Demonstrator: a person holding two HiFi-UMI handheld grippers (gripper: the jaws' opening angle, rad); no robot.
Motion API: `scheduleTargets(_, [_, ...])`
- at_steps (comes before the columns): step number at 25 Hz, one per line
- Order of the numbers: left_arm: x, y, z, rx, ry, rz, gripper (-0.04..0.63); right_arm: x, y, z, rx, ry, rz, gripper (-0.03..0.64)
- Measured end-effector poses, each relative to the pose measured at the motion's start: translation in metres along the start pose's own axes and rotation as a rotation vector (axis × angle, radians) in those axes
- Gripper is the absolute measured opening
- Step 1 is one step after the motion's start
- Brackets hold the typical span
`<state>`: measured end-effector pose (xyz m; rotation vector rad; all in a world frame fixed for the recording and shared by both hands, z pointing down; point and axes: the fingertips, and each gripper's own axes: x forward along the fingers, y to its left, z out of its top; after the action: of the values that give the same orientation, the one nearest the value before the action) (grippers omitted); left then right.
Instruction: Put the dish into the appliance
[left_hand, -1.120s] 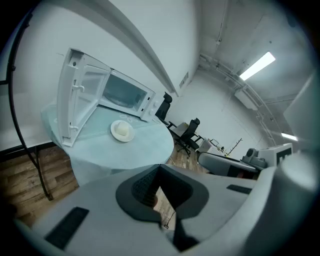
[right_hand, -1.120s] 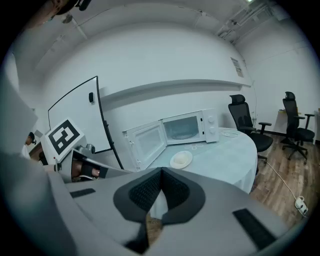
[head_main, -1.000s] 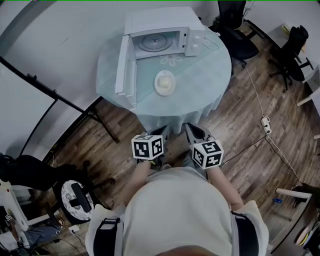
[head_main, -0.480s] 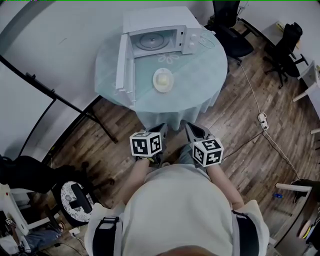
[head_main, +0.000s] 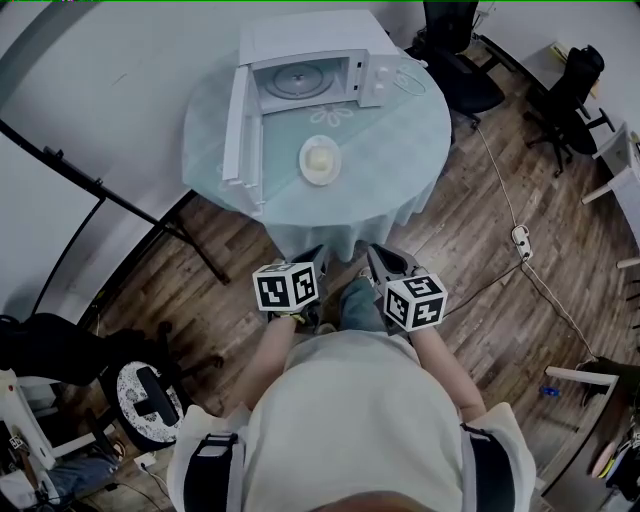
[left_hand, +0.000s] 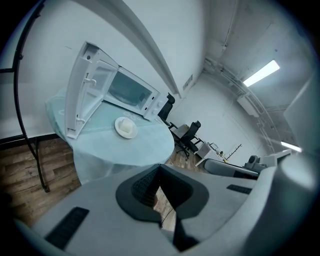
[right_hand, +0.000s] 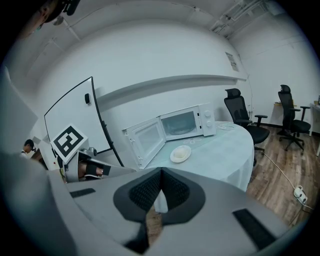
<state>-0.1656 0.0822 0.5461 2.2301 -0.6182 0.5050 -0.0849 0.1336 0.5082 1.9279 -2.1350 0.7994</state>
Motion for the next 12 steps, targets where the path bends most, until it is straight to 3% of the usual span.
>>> scheduleTargets(12, [0.034, 0.015, 0.017, -0.058, 0.005, 0.062, 0.009, 0.047, -0.021, 0.023, 0.008, 0.018, 0.113, 0.006])
